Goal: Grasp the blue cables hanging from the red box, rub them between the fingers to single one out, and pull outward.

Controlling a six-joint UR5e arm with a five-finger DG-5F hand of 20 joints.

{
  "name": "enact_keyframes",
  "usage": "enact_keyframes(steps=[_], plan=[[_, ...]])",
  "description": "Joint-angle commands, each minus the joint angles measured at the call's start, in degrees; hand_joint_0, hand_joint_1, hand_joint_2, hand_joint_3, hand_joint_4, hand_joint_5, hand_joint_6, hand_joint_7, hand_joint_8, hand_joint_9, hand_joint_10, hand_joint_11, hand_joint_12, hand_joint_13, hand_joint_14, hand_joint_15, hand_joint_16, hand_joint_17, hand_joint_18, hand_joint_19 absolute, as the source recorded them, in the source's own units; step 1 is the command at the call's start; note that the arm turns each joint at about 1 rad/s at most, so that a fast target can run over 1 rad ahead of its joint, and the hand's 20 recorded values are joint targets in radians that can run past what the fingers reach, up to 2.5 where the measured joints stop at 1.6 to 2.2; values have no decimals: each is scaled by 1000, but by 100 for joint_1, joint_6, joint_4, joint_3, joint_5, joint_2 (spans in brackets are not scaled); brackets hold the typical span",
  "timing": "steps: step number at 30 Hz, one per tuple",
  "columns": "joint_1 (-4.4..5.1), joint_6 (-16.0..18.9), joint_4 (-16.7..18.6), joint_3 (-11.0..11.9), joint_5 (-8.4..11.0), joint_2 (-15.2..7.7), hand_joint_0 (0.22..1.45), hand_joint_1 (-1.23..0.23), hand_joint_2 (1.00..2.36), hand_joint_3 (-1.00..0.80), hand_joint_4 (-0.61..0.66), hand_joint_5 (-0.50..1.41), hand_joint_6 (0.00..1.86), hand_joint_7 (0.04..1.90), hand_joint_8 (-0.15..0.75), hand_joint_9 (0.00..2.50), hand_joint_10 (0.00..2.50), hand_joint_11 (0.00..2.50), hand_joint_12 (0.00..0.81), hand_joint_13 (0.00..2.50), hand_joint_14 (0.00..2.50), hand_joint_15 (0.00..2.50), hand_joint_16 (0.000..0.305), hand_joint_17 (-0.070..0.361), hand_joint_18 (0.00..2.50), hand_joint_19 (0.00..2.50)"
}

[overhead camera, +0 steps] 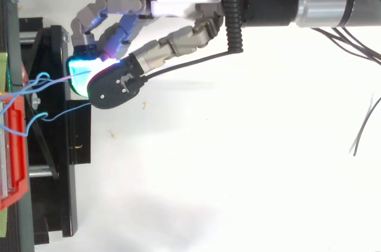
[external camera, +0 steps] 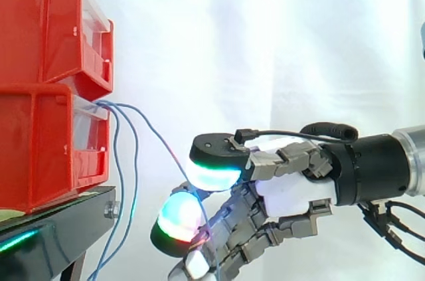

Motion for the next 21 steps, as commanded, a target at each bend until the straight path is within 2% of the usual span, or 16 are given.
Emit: enact_keyframes(steps=[1,5,8,9,14,21], plan=[[-6,-3,-17,-3,-4,69,568,-630,1011,-345,174,-131,756,973,300,813,16,411,367,516,8,215,49,110,549,365],[-23,-20,-123,-21,-4,192,569,-639,1012,-307,159,-136,778,953,298,816,14,422,366,519,8,213,49,110,553,367],[-32,-47,-228,-30,-4,253,563,-666,1014,-188,149,-146,816,960,321,829,15,411,388,534,8,205,54,121,588,346],[-32,-55,-281,-30,-4,297,564,-687,1010,-131,174,-152,853,911,339,843,13,420,411,551,7,202,58,131,626,318],[-41,-64,-413,-30,5,412,562,-690,1009,-51,162,-154,893,860,349,844,14,419,421,554,7,195,60,135,638,309],[21,-222,-940,-38,14,543,581,-723,1010,35,75,-147,913,892,349,839,15,426,419,554,7,196,60,135,632,311]])
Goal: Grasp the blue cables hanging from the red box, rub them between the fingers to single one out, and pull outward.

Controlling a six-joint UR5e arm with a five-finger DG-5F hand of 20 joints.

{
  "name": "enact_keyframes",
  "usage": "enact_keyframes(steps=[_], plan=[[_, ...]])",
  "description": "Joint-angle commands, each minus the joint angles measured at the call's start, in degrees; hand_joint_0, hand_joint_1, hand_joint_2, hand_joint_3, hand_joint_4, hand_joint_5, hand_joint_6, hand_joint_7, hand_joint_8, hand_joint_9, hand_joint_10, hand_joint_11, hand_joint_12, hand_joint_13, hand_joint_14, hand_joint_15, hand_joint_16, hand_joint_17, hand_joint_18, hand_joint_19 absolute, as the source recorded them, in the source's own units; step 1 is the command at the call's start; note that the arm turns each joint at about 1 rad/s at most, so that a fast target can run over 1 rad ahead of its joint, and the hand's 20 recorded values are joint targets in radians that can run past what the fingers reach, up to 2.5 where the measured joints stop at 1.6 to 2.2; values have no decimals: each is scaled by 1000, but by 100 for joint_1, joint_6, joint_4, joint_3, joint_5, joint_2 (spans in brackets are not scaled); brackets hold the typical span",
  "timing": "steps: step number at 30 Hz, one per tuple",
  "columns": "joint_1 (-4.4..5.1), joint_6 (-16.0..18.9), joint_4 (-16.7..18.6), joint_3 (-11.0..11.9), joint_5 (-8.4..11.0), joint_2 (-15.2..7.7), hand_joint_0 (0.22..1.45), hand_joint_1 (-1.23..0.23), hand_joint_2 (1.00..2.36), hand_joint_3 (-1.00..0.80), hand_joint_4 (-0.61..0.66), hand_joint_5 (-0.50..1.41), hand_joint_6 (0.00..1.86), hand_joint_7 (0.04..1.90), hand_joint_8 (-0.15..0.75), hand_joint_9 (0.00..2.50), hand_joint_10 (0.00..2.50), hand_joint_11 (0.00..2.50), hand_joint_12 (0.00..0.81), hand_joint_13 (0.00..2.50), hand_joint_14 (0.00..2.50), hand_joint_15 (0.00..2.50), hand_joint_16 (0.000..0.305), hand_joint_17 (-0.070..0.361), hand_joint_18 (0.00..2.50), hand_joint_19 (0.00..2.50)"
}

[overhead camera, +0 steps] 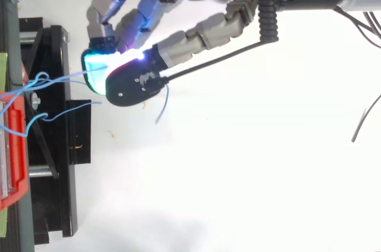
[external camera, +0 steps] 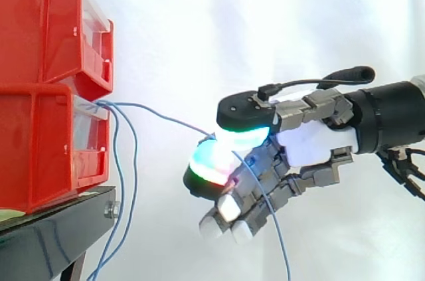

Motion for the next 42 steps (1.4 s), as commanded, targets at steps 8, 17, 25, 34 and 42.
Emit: enact_keyframes(steps=[8,17,25,34,42], plan=[[56,-32,-301,-5,-20,51,595,-756,1007,106,7,-138,918,944,350,843,12,419,419,557,7,200,60,135,637,309],[56,-32,-583,-5,-11,103,608,-768,1004,133,-24,-134,921,991,348,853,13,425,422,578,8,214,60,135,651,306],[56,-59,-1004,3,24,244,584,-758,1014,19,86,-144,913,951,338,852,13,428,410,570,8,220,57,129,629,323],[65,-59,-1101,-5,24,314,558,-710,1015,-148,122,-144,903,963,327,847,14,428,399,555,8,222,55,123,601,344],[56,-41,-1110,-5,24,314,532,-643,1012,-313,111,-143,896,959,308,839,15,433,378,533,9,231,50,113,555,367]])
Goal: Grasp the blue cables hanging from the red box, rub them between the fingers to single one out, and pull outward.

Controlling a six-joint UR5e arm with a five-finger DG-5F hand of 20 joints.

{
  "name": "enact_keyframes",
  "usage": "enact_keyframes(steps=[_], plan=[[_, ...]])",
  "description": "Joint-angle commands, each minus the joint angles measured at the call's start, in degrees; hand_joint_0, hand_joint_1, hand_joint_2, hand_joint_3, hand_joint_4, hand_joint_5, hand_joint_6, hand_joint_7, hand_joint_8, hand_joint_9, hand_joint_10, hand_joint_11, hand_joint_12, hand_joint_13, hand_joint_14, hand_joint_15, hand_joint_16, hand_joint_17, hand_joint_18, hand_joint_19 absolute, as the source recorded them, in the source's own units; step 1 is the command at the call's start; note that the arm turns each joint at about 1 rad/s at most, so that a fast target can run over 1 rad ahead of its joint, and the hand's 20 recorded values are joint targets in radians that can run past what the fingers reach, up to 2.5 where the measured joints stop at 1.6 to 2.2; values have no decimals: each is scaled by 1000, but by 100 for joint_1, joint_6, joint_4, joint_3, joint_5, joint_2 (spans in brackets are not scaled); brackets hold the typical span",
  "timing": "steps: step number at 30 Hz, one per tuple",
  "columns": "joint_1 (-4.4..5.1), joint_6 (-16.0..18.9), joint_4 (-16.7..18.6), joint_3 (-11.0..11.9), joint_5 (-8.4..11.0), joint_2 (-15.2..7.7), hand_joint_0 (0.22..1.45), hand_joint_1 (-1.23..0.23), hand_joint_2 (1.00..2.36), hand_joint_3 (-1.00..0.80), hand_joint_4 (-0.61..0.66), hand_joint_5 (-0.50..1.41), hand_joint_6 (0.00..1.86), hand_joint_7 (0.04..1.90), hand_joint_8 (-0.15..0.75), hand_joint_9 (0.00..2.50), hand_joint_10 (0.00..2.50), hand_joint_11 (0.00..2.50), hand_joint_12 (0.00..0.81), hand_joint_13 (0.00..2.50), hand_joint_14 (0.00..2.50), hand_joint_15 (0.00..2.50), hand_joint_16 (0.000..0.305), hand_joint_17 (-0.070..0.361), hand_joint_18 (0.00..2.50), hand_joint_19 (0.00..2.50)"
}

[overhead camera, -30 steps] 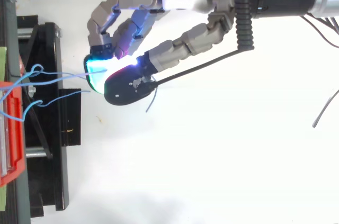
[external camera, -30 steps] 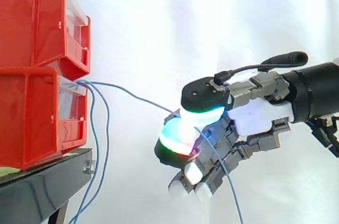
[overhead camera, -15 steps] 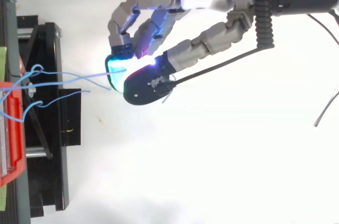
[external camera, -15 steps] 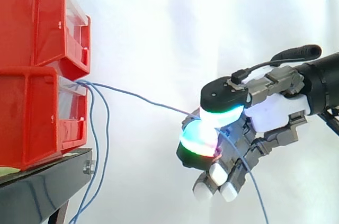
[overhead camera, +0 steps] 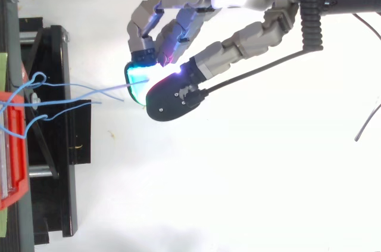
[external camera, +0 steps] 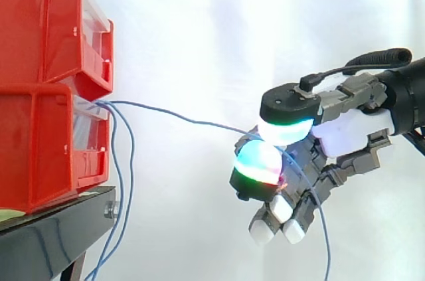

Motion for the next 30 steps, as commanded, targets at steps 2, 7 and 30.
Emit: enact_keyframes(steps=[2,7,30], plan=[[-4,16,-13,-1,0,1,534,-639,1011,-326,115,-143,895,944,306,839,15,434,378,533,9,231,50,113,554,368],[-4,7,-4,-1,0,1,529,-613,1010,-353,119,-141,883,954,310,842,15,434,379,535,9,228,51,114,553,375],[-4,16,-4,-1,0,1,565,-651,1015,-80,117,-124,905,1018,341,880,14,431,408,563,8,219,57,128,608,332]])
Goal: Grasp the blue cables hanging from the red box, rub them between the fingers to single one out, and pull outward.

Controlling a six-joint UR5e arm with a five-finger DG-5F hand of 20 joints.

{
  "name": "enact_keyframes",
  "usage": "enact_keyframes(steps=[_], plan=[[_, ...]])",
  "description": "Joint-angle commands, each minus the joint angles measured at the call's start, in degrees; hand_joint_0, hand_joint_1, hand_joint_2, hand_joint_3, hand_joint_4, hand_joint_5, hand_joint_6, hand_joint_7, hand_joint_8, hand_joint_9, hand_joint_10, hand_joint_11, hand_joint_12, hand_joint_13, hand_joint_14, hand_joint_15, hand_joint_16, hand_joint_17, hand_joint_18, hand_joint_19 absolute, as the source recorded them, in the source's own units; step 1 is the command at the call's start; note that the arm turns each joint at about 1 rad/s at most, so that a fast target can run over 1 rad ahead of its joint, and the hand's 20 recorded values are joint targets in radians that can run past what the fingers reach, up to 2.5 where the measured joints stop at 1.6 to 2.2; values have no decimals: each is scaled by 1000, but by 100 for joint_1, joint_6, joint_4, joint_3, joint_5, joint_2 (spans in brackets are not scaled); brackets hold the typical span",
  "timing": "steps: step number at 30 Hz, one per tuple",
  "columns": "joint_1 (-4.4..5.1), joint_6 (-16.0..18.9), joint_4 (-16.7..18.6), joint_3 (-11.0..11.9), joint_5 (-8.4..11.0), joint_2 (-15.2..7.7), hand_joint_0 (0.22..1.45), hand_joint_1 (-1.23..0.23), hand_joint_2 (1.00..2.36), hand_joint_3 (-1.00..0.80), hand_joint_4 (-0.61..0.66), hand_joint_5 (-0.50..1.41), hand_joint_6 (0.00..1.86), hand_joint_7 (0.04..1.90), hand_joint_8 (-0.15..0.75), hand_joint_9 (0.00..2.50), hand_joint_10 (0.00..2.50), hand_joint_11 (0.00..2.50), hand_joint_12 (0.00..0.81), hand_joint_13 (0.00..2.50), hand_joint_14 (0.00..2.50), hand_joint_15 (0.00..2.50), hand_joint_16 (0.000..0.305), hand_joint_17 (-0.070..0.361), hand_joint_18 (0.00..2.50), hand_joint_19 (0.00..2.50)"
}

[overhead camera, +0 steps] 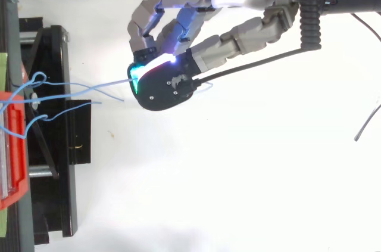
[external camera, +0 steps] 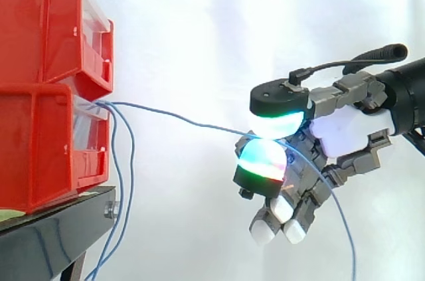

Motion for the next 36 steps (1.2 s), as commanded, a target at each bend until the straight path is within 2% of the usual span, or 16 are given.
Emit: enact_keyframes(steps=[1,4,8,11,21,28,36], plan=[[-1,1,14,0,-1,0,571,-725,1013,-47,123,-128,911,1001,346,880,14,437,413,566,8,228,58,130,618,327],[-1,1,22,0,-1,0,575,-745,1013,-45,120,-133,915,975,343,875,15,432,414,565,8,217,58,130,615,332],[-1,1,14,0,8,0,567,-760,1014,-191,131,-140,909,964,321,851,14,435,389,543,8,224,53,119,575,355],[-1,1,14,0,8,0,565,-755,1015,-197,132,-139,904,987,313,845,15,439,379,536,9,227,51,114,559,363],[-1,1,14,0,-1,0,571,-753,1016,-65,106,-121,913,1045,330,879,15,423,401,565,8,225,55,124,608,333],[-18,18,-4,0,8,0,563,-737,1014,-152,133,-127,908,1010,329,868,14,422,399,556,8,224,55,123,593,344],[-27,18,-4,-9,16,0,578,-747,1012,-32,96,-114,918,1063,344,893,15,424,414,586,8,234,57,129,625,326]])
